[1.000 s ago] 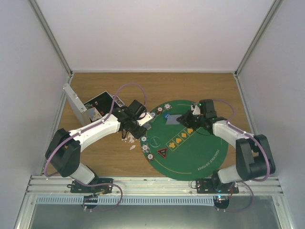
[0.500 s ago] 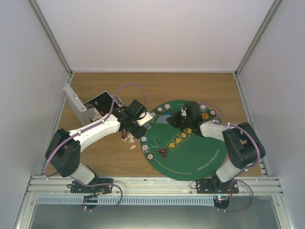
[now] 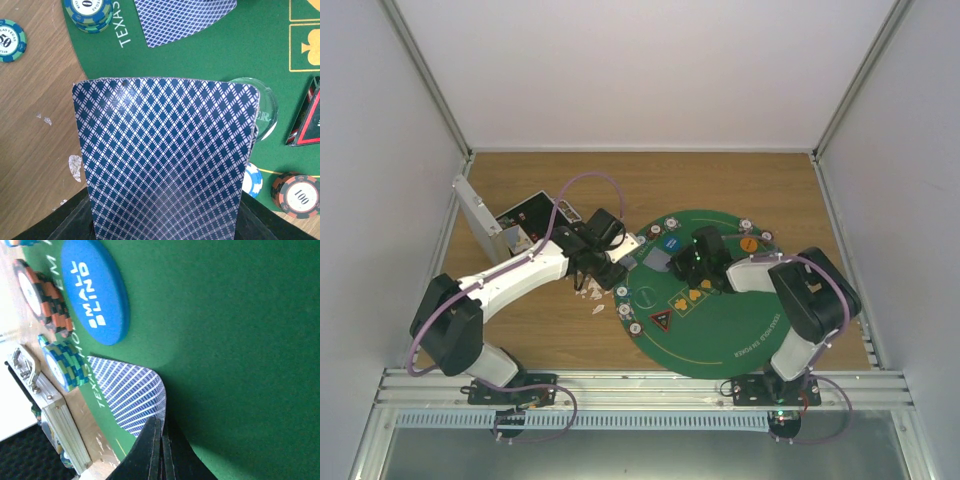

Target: Distribute texas hold em gaming equipment

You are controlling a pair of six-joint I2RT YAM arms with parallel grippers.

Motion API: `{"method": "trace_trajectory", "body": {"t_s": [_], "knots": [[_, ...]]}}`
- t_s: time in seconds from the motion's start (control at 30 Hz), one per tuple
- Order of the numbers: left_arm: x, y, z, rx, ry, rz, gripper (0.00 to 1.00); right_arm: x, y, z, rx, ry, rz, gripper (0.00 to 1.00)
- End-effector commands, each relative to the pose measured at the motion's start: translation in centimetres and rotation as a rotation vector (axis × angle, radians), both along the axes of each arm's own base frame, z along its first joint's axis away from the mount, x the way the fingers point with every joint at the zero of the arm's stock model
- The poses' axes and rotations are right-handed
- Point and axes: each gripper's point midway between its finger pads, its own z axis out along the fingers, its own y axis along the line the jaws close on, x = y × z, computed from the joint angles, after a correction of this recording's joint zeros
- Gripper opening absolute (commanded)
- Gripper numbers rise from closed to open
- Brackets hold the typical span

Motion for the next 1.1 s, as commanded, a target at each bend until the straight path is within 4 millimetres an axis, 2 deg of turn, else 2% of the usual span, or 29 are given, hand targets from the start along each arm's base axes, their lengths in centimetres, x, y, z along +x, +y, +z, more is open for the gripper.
{"method": "trace_trajectory", "body": {"t_s": [0.0, 0.2, 0.37, 0.8, 0.93, 0.97, 1.07], "knots": [[0.6, -0.4, 1.6, -0.052, -0.050, 0.002, 0.58, -0.5, -0.3, -1.9, -0.010, 0.076, -0.102, 0.00], [0.5, -0.4, 1.8, -0.057, -0.056, 0.001, 0.58, 0.1, -0.2, -1.9, 0.002, 0.068, -0.159, 0.01], [0.5, -0.4, 2.0, -0.060, -0.060, 0.000, 0.58, -0.2, -0.8, -2.6, 0.014, 0.094, -0.212, 0.01], [0.4, -0.5, 2.0, -0.065, -0.059, -0.002, 0.58, -0.1, -1.8, -2.1, 0.028, 0.064, -0.278, 0.01], [0.4, -0.4, 2.0, -0.064, -0.060, -0.002, 0.58, 0.1, -1.6, -1.8, 0.035, 0.047, -0.264, 0.01], [0.4, -0.4, 2.0, -0.064, -0.061, -0.002, 0.58, 0.3, -1.4, -1.6, 0.037, 0.037, -0.253, 0.01], [0.4, -0.3, 1.9, -0.061, -0.061, 0.000, 0.57, 0.7, -0.9, -1.2, 0.037, 0.020, -0.231, 0.14]]}}
